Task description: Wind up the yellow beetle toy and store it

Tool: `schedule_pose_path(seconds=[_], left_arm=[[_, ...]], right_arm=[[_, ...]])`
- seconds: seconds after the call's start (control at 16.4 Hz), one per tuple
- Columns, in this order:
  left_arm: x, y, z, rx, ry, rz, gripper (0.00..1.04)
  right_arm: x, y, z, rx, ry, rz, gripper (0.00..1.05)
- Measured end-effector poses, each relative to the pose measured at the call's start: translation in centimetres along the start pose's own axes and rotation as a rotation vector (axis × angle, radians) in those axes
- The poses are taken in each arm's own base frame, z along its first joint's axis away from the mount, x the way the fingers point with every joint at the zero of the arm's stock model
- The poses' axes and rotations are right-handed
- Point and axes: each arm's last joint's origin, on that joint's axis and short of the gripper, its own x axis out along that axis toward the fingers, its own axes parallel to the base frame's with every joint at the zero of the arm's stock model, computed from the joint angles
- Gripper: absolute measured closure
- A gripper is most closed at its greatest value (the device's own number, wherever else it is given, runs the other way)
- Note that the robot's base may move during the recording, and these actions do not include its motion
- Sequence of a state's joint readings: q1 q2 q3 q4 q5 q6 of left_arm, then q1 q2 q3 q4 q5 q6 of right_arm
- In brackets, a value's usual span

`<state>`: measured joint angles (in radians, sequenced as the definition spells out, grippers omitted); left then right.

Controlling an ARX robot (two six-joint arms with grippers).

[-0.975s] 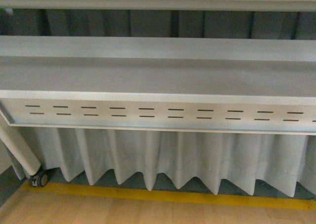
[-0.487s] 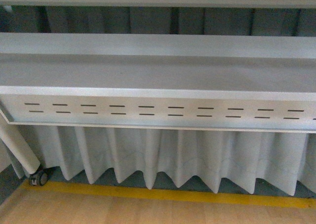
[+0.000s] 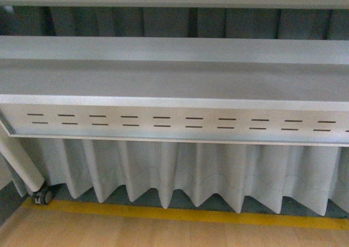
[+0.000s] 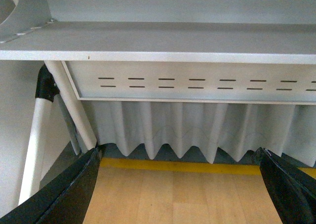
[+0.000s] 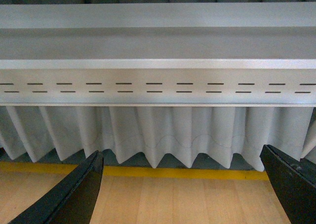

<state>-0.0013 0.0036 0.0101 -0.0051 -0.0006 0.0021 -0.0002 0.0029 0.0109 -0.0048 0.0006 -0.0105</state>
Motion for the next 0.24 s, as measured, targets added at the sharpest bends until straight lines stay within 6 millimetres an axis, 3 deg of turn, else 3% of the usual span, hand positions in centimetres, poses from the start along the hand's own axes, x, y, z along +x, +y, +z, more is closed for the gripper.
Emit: schedule_pose_path(seconds=[0.24], left_arm=[[0.00, 0.00, 0.00, 0.000, 0.000, 0.000, 0.07]], right_arm=[[0.00, 0.00, 0.00, 0.000, 0.000, 0.000, 0.06]])
